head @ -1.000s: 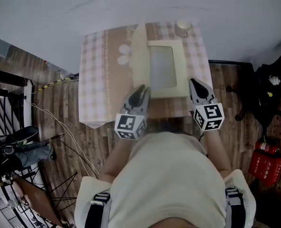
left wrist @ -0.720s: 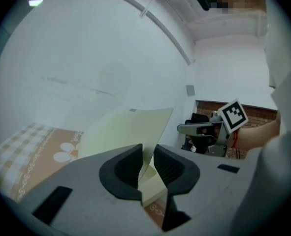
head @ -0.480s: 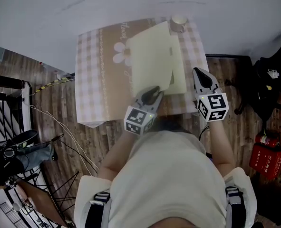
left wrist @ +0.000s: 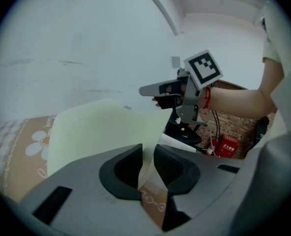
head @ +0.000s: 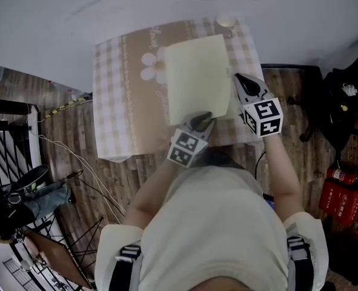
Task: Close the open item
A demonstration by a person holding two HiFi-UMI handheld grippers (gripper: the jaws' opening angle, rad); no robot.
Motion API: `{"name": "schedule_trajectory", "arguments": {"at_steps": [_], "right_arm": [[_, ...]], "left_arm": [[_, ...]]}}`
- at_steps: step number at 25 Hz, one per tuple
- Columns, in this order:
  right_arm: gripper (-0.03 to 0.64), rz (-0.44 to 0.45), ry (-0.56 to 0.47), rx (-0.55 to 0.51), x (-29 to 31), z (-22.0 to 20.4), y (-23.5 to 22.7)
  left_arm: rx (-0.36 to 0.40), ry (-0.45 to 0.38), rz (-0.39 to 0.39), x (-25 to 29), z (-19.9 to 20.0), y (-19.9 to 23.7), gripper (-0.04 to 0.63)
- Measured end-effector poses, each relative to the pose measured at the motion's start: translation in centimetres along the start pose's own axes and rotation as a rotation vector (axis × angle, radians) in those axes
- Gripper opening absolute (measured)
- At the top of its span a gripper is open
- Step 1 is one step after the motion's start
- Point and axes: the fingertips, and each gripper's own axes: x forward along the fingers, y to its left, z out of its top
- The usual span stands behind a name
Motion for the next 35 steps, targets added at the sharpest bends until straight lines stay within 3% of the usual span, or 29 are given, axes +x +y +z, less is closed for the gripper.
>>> {"name": "schedule_trajectory", "arguments": {"at_steps": [15,24,26,27,30,32,35], "right_arm": [[0.000,0.104,0.366,-0.140,8.2,-8.0,0.3],[0.000,0.101,0.412,-0.093,9.2,-10.3,0.0],[0.000,0.092,0.422,-0.055,9.2,-10.5,-0.1],[0.000,0.087,0.425,-0.036,9.3,-10.6,-0.2],[0.000,0.081,0.422,0.001,9.3,-10.8,-0.2],[0.000,0.079,0.424,0.013,9.3,-10.8,-0.2],[0.000,0.072,0.424,0.032,9.4,-10.9,-0.4]], "left_arm": [[0.035,0.105,-0.045,2.1,-1.8,-0.6,0.077],[0.081,0.165,-0.032,2.9,-2.7,-0.9,0.095],[0.033,0.158,-0.068,2.9,-2.9,-1.1,0.093],[-0.025,0.147,-0.083,2.9,-3.0,-1.1,0.035],[-0.195,0.116,-0.087,2.4,-3.3,-0.1,0.035],[-0.221,0.107,-0.070,2.0,-3.4,0.4,0.035],[-0.199,0.105,-0.051,1.6,-3.5,0.7,0.035]]}}
